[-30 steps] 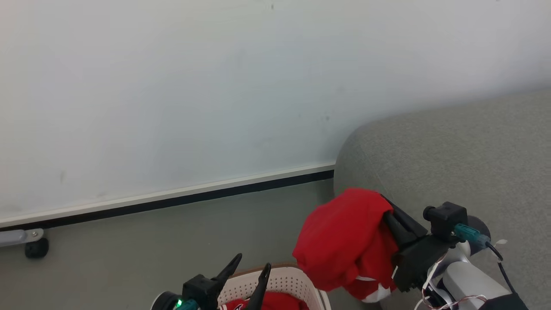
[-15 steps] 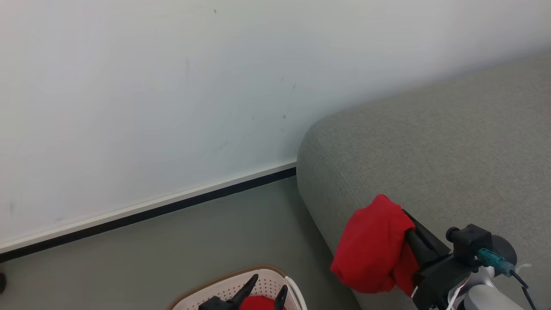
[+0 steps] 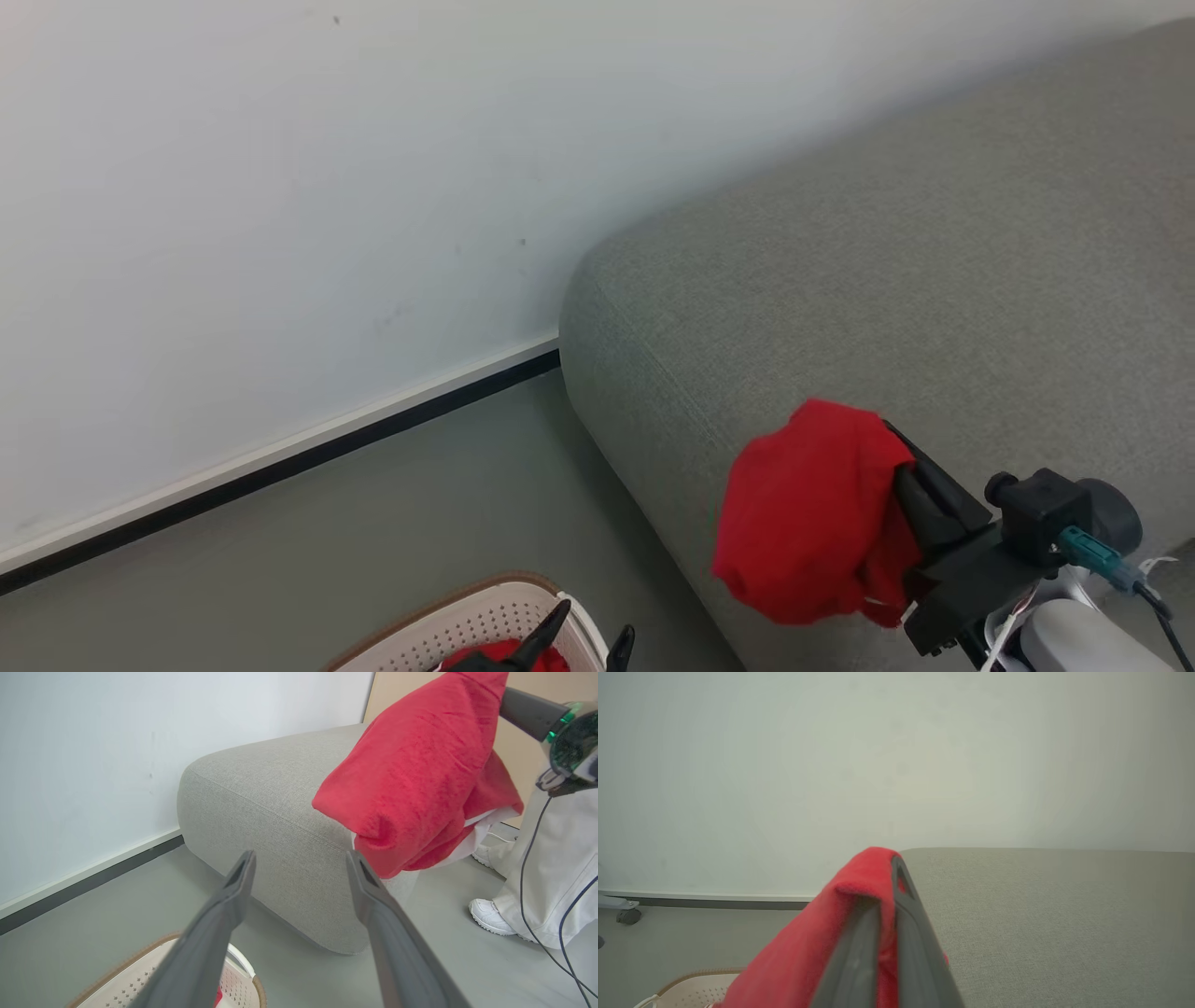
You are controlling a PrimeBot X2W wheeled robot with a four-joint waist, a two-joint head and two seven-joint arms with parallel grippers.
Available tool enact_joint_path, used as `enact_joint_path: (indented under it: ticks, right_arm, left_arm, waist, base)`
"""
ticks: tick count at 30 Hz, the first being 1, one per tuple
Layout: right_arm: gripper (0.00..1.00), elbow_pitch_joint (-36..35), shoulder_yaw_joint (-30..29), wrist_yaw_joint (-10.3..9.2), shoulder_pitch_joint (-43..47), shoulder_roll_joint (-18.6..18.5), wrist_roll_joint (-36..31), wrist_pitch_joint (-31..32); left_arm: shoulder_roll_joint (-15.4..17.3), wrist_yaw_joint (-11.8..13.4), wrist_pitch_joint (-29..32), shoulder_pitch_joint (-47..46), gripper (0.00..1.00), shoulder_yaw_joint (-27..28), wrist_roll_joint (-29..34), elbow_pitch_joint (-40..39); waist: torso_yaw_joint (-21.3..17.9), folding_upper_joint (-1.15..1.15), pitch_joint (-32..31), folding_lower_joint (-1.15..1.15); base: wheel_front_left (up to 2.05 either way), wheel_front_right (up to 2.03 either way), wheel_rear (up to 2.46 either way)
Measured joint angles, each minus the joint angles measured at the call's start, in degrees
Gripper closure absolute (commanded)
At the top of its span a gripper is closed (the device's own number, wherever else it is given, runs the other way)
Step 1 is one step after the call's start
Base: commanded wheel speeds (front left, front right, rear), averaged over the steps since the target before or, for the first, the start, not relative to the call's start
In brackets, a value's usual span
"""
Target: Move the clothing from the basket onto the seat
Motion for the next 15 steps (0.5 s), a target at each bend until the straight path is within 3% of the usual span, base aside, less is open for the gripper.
enact_joint_path:
  ticks: [10,15]
  right_arm:
    - [1.00,-1.8,-2.5,-1.15,-0.4,-0.7,0.4,0.0]
    - [1.00,-0.3,-5.3,-1.07,-6.4,-0.8,1.4,0.1]
  left_arm:
    - [-0.1,0.0,-0.1,-0.7,0.00,-0.7,0.8,-0.8]
    - [0.5,0.3,-0.1,-1.9,0.00,-0.6,1.8,-2.6]
  waist:
    - [-1.5,0.00,3.0,0.00]
    - [-1.2,0.00,5.2,0.00]
  base:
    - [0.00,0.00,0.00]
    - [0.00,0.00,0.00]
